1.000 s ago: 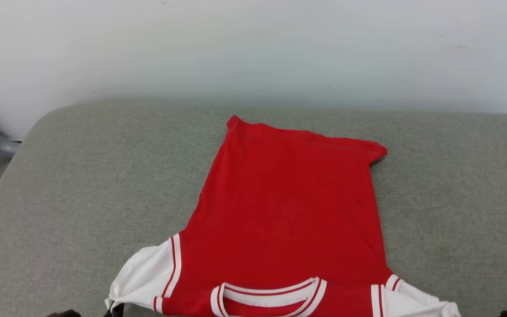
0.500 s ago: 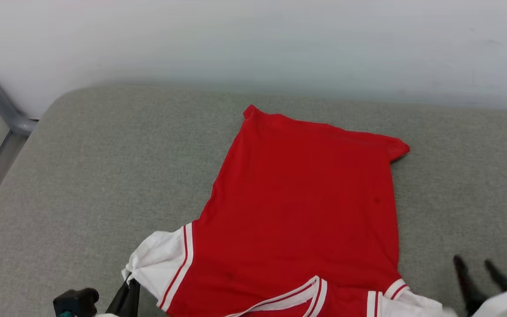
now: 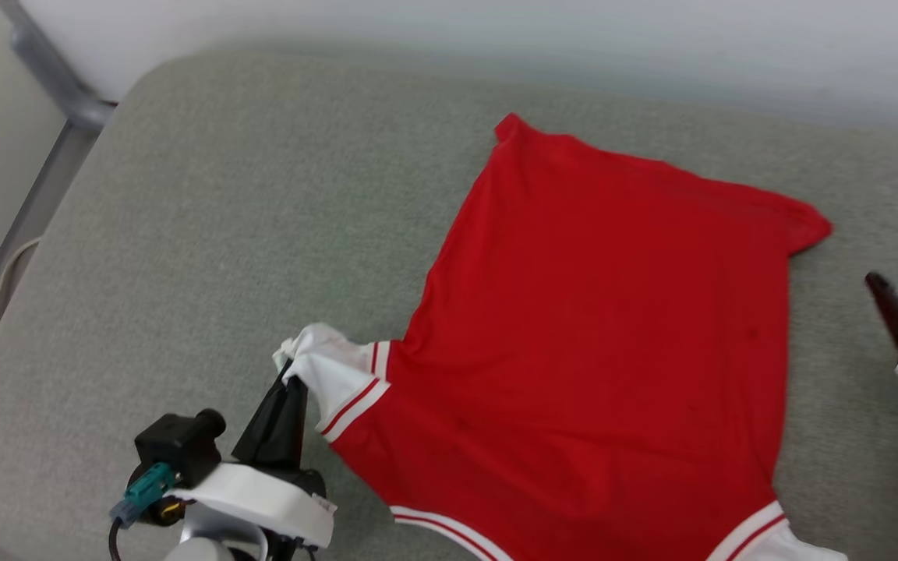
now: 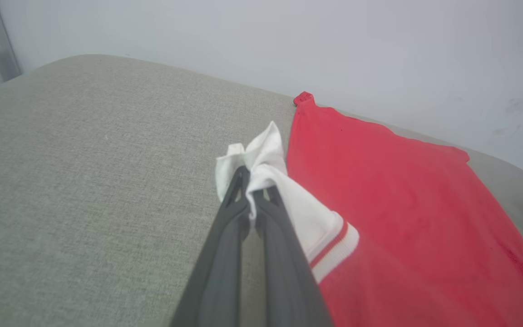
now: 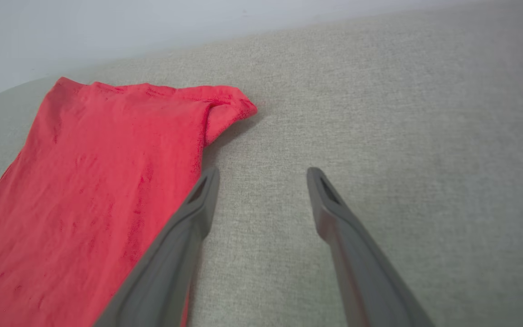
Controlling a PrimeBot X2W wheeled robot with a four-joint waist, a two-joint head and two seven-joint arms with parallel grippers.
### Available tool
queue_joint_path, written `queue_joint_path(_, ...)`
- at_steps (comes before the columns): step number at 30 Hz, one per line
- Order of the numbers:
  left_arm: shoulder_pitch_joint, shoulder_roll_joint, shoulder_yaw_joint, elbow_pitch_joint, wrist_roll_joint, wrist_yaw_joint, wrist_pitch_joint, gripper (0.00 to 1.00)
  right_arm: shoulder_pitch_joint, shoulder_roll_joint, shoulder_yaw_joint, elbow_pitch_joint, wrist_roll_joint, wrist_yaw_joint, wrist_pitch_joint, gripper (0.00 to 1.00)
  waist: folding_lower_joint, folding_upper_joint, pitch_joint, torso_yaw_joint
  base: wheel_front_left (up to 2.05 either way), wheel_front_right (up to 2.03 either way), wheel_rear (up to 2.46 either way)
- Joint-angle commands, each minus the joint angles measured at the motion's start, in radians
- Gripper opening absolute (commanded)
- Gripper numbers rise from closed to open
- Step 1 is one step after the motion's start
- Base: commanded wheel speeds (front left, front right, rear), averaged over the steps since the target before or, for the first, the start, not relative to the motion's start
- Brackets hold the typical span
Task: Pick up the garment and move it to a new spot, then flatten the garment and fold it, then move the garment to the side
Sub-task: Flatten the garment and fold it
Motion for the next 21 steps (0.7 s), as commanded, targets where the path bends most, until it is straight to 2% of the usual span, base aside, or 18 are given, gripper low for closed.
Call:
queue_joint_path(1,-0.027,-0.011,-0.004,-0.01,0.008,-0.008,-0.005,0.0,-0.053,-0.022,0.009,0.026,0.012,-0.001,0.031,1.0,-0.0002,0.0,0.059,0.056,0.0,0.0,0.0)
queue_joint_path(7,-0.07,-0.05,-0.021,-0.043,0.032,-0.023,-0.009,0.0,-0.229,-0.08,0.053,0.124,-0.003,-0.001,0.164,1.0,-0.0002,0.0,0.138,0.113,0.0,0.0,0.0)
queue_joint_path(13,-0.096,-0.082,-0.023,-0.042,0.046,-0.044,-0.012,0.0,-0.347,-0.12,0.084,0.192,-0.04,-0.001,0.241,1.0,-0.0002,0.0,0.202,0.152,0.0,0.0,0.0)
queue_joint_path(17,-0.112,-0.098,-0.017,-0.034,0.055,-0.058,-0.013,0.0,-0.373,-0.127,0.102,0.24,-0.059,-0.001,0.287,1.0,-0.0002,0.0,0.231,0.164,0.0,0.0,0.0)
queue_joint_path(21,-0.11,-0.115,-0.006,-0.023,0.065,-0.069,-0.013,0.0,-0.327,-0.114,0.126,0.32,-0.059,-0.001,0.401,1.0,-0.0002,0.0,0.244,0.168,0.0,0.0,0.0)
